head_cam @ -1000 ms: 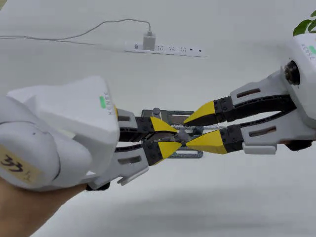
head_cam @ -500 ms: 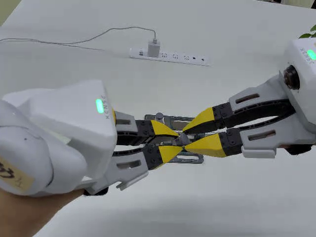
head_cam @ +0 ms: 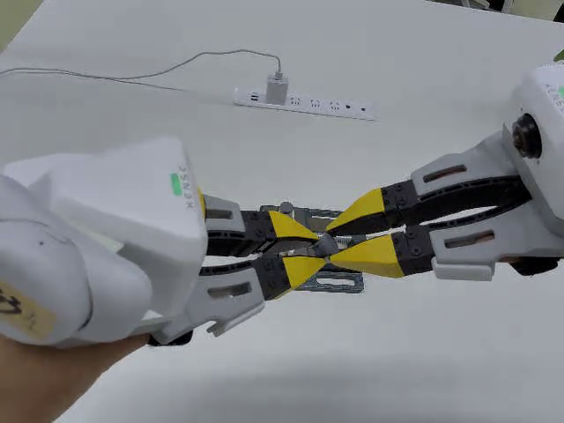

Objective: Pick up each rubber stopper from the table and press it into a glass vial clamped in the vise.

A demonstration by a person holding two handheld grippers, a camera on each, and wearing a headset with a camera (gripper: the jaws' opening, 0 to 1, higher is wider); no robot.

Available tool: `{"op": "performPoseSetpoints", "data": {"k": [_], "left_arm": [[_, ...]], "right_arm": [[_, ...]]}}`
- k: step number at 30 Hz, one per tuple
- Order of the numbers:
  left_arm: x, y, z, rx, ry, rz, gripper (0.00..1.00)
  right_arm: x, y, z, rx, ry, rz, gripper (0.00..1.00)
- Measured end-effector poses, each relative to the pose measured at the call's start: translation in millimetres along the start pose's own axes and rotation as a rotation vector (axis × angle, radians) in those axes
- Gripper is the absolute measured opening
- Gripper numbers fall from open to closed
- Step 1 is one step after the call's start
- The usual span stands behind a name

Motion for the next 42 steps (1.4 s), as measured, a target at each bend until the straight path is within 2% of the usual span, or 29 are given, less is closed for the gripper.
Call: {"op": "performPoseSetpoints", "data": {"k": [17, 28, 32, 35, 42], "left_arm": [[-0.1, 2.1, -0.3, -0.001, 0.016, -0.011, 0.04], [0.2, 8.0, -1.1, -0.015, 0.019, 0.015, 0.04], [0.5, 11.1, -2.0, -0.027, 0.026, 0.043, 0.08], [0.1, 11.8, -1.9, -0.027, 0.029, 0.043, 0.12], [8.7, 20.5, 0.3, -0.036, 0.017, 0.082, 0.21]], "right_arm": [[-1.7, 1.8, -1.9, 0.015, -0.014, 0.001, 0.05], [-2.9, 1.5, -9.4, 0.026, -0.018, -0.02, 0.05], [-5.8, 2.2, -12.8, 0.034, -0.018, -0.031, 0.05], [-8.6, 3.3, -12.9, 0.035, -0.022, -0.043, 0.05], [-20.6, 7.1, -12.0, 0.051, -0.013, -0.073, 0.05]]}}
Point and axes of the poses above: the centre of the closed fingertips' face, and the gripper's own axes: z roughly backward along the fingers, x roughly to its left, y roughly out of its underside, the point moved 1 cm from there along z, roughly backward along the fingers, and after that the axes turned 9 degrees about x, right-handed, at the moved point
